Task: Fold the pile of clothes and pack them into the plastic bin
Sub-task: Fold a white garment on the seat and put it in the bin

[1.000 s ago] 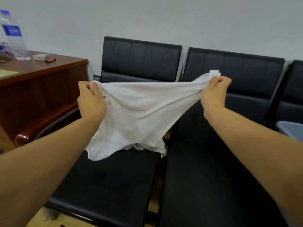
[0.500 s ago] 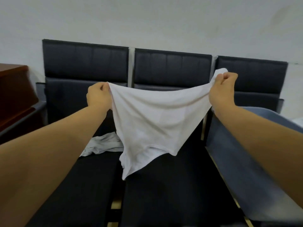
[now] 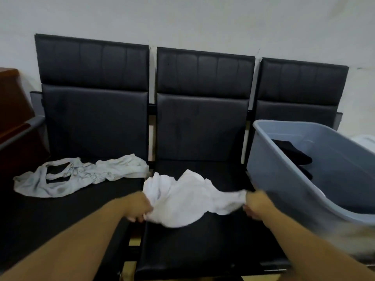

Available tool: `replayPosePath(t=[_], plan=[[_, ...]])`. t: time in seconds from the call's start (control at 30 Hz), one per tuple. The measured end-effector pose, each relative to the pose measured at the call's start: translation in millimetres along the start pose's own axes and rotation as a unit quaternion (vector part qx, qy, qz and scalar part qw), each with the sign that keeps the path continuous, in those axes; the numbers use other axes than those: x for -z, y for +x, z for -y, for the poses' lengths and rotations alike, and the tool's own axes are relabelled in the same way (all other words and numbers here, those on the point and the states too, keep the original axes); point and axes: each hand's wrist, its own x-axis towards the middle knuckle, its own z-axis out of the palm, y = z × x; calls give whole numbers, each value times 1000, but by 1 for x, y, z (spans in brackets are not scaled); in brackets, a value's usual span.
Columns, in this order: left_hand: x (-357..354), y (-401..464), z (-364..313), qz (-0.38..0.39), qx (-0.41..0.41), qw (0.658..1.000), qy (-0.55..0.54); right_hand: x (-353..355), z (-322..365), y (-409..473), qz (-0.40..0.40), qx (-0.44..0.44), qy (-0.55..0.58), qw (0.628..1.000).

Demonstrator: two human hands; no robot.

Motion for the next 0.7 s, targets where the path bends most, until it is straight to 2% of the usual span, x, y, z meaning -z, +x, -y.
replayPosePath(t=[0.03, 0.1, 0.13, 0.2, 0.3, 0.37, 0.47, 0.6, 0.7], plan=[[-12, 1, 9, 69, 22, 997, 22, -8, -10, -8, 61, -41, -70, 995], [-30, 4, 18, 121, 52, 988, 78, -19, -23, -19, 179, -110, -263, 942], [-35, 7, 20, 114, 66, 988, 87, -24, -26, -18, 210, -118, -344, 907], [-41, 18, 23, 40, 70, 995, 66, -36, -32, -3, 186, -84, -439, 875], [-44, 35, 24, -155, 25, 988, -8, -58, -33, 27, 106, 4, -363, 926], [-49, 41, 20, -200, 3, 978, -52, -70, -29, 45, 92, 81, -305, 945], [-63, 47, 17, -169, -19, 983, -68, -88, -27, 71, 74, 134, -279, 948], [-71, 57, 25, -111, -48, 989, 79, -107, -30, 96, 52, 157, -278, 946], [-65, 68, 24, -120, -38, 989, 74, -113, -19, 103, 32, 184, -250, 950]])
